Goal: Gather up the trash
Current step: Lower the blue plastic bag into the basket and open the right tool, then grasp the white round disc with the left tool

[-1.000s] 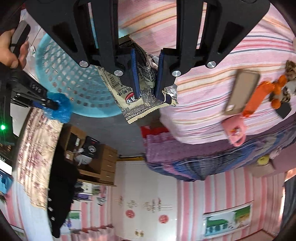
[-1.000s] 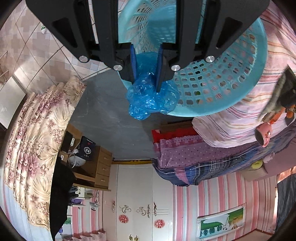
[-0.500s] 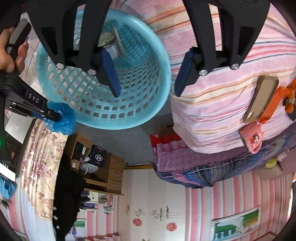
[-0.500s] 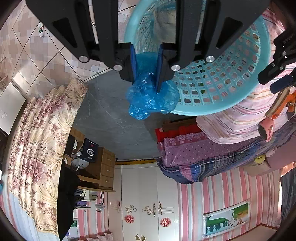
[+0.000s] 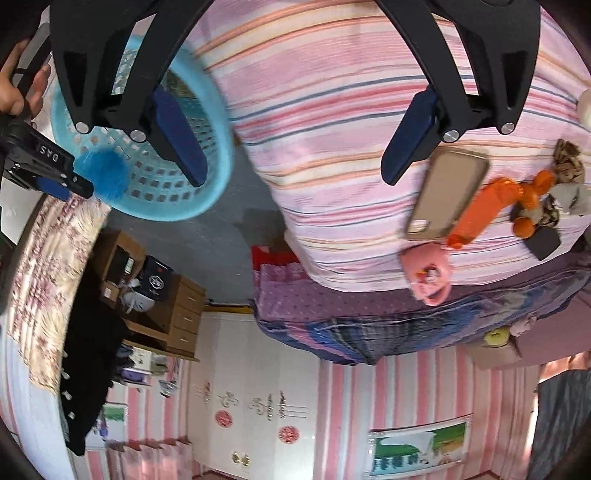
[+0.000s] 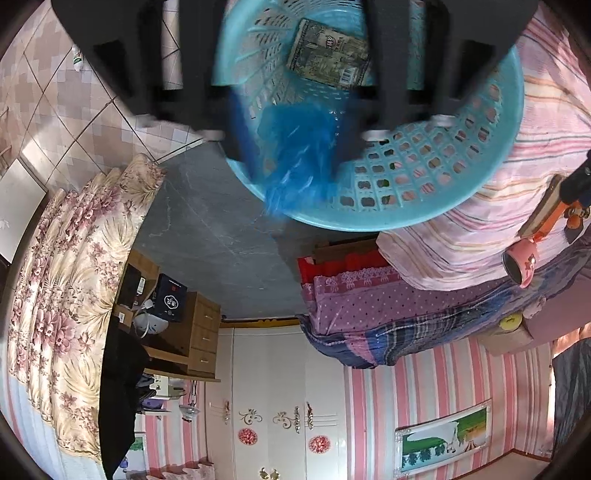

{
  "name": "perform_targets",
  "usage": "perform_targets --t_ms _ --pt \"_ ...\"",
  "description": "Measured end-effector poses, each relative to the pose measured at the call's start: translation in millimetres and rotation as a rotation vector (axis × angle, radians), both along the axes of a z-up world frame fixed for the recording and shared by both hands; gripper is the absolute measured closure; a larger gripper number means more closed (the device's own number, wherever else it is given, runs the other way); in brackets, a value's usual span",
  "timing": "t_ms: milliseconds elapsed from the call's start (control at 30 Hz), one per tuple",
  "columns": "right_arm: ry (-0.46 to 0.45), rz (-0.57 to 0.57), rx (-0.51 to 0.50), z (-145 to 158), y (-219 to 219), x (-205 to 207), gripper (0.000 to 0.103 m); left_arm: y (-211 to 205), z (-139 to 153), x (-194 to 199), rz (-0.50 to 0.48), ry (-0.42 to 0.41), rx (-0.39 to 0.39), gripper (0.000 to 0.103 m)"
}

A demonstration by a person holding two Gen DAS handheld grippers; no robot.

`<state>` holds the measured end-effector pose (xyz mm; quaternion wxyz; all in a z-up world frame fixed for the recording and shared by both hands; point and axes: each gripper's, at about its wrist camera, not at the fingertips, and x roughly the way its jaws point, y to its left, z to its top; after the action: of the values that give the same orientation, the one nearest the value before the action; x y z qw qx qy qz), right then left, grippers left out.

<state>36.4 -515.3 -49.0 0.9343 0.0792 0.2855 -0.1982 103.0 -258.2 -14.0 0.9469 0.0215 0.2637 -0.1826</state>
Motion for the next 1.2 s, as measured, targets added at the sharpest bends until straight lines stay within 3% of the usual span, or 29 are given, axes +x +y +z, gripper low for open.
perform_targets --t_ms 333,467,900,1200 --pt "-0.031 0.004 0.004 14.0 28.1 8.9 0.017 58.0 11.8 -2.9 0.096 -0.039 0.009 0.006" --pt "-0.029 0.023 -0.037 18.8 51.5 17.4 0.012 89.4 17.3 -3.9 0.142 -0.042 0.013 0.006" --pt "-0.020 0.114 -0.060 27.4 133.3 48.4 0.006 194.4 26.3 0.1 0.277 -0.059 0.061 0.006" --pt "-0.016 0.166 -0.009 24.4 170.5 61.3 0.006 255.0 -3.1 8.8 0.344 0.016 0.050 0.005"
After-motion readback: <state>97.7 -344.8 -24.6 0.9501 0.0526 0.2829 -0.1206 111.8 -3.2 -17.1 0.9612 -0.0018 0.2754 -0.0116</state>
